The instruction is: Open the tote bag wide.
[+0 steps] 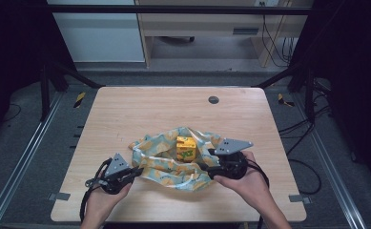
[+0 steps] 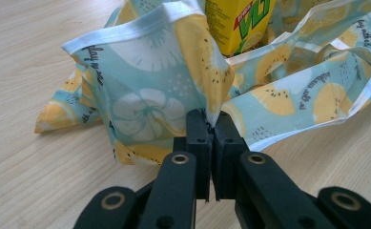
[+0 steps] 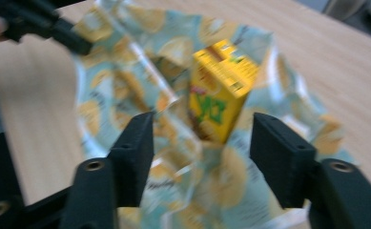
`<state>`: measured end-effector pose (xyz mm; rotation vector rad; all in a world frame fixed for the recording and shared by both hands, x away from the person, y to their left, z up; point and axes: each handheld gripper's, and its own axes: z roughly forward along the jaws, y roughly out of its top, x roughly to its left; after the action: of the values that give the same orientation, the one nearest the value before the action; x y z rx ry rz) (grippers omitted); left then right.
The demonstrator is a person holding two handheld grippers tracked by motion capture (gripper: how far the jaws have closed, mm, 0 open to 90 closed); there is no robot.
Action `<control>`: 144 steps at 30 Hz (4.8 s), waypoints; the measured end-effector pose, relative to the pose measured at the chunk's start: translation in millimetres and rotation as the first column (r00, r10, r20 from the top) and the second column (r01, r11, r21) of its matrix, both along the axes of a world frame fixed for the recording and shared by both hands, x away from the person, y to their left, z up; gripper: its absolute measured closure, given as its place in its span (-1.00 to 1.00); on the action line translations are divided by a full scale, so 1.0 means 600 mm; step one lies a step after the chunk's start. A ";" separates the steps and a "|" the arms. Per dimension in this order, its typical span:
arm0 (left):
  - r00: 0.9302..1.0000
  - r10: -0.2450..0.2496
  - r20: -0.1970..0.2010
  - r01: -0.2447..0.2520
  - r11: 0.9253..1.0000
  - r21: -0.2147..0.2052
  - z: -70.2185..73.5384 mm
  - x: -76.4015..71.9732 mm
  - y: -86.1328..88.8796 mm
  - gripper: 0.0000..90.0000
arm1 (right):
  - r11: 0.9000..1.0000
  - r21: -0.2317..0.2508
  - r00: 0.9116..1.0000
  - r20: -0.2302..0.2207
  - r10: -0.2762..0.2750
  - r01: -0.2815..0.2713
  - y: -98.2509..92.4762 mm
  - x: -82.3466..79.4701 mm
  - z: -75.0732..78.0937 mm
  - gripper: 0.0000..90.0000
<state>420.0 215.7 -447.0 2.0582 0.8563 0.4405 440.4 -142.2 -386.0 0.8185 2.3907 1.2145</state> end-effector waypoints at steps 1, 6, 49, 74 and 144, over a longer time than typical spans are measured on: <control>1.000 -0.001 0.000 0.001 1.000 -0.001 0.000 0.000 0.000 0.94 | 1.000 -0.011 1.000 0.000 -0.007 0.007 0.001 0.006 0.000 -0.21; 1.000 -0.009 0.003 0.009 1.000 -0.002 -0.002 -0.003 -0.003 0.94 | 0.996 -0.071 0.999 -0.004 -0.052 0.051 0.013 0.052 -0.012 -0.40; 0.999 -0.006 -0.042 0.008 0.999 0.053 -0.044 0.034 -0.030 0.94 | 0.954 -0.152 0.951 -0.135 -0.277 0.256 -0.088 0.179 -0.121 1.00; 0.994 -0.027 -0.107 0.040 0.992 0.118 -0.064 0.024 -0.032 0.99 | 0.939 -0.156 0.929 -0.168 -0.330 0.306 -0.112 0.188 -0.148 1.00; 0.999 0.004 0.036 -0.006 0.998 0.055 -0.023 -0.013 -0.013 -0.33 | 0.922 -0.065 0.923 -0.031 -0.384 0.382 -0.114 0.158 -0.098 -0.13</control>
<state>412.3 208.0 -460.6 2.0924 0.8366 0.5069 535.5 -210.3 -444.5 1.2342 2.1461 0.9732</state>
